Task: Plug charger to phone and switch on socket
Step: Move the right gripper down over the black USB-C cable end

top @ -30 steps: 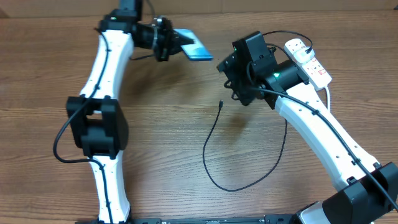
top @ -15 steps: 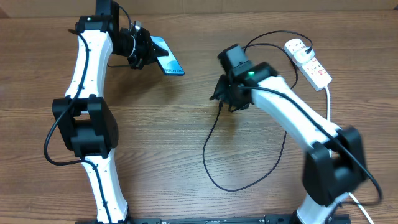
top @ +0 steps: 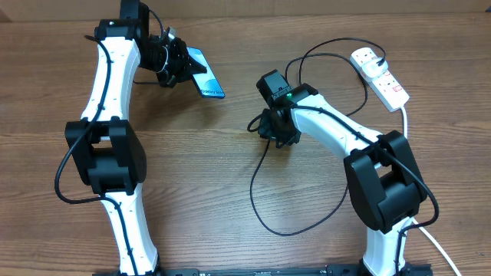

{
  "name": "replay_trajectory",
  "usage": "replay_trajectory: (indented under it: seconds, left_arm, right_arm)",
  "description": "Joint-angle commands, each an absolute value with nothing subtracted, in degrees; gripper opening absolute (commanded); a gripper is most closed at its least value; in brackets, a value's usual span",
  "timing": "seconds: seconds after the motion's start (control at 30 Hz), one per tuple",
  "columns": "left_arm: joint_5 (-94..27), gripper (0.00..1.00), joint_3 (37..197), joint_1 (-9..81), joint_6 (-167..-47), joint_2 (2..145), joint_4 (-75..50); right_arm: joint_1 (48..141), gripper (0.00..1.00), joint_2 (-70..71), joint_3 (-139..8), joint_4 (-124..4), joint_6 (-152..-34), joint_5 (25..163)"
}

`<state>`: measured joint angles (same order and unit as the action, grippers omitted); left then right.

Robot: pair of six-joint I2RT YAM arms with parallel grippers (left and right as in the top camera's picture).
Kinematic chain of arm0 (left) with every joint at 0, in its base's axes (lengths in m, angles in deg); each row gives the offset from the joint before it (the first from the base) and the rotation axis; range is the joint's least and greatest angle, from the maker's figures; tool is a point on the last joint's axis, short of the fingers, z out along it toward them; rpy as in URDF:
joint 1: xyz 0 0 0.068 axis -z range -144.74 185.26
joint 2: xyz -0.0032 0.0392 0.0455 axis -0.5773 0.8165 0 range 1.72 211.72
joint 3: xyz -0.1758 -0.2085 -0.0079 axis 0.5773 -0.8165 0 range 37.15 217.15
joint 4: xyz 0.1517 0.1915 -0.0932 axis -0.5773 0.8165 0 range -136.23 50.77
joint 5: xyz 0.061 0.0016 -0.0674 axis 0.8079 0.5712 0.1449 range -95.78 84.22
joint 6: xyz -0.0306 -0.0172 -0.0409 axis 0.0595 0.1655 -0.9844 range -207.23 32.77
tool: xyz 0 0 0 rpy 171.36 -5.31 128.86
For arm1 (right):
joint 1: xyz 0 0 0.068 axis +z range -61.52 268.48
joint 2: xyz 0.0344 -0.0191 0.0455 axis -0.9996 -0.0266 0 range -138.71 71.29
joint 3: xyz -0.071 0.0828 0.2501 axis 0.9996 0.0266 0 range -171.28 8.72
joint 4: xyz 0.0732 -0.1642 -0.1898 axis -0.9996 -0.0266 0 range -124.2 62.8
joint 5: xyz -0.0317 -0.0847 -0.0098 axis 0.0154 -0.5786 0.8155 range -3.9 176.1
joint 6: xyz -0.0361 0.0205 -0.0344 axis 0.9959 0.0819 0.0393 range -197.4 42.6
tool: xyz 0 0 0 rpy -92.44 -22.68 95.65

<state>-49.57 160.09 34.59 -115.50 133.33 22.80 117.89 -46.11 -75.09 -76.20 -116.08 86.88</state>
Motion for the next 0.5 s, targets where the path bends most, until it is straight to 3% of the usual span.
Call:
replay_trajectory:
  seconds: [0.0, 0.47]
  left_arm:
    - [-50.4, 0.04, 160.8, 34.9, -114.0, 132.3, 23.0]
    - [-50.4, 0.04, 160.8, 34.9, -114.0, 132.3, 22.8]
  right_arm:
    - [118.1, 0.37, -47.4, -75.0, -75.1, -114.4, 82.5]
    - [119.1, 0.28, -48.5, -74.9, -72.7, -112.9, 80.6]
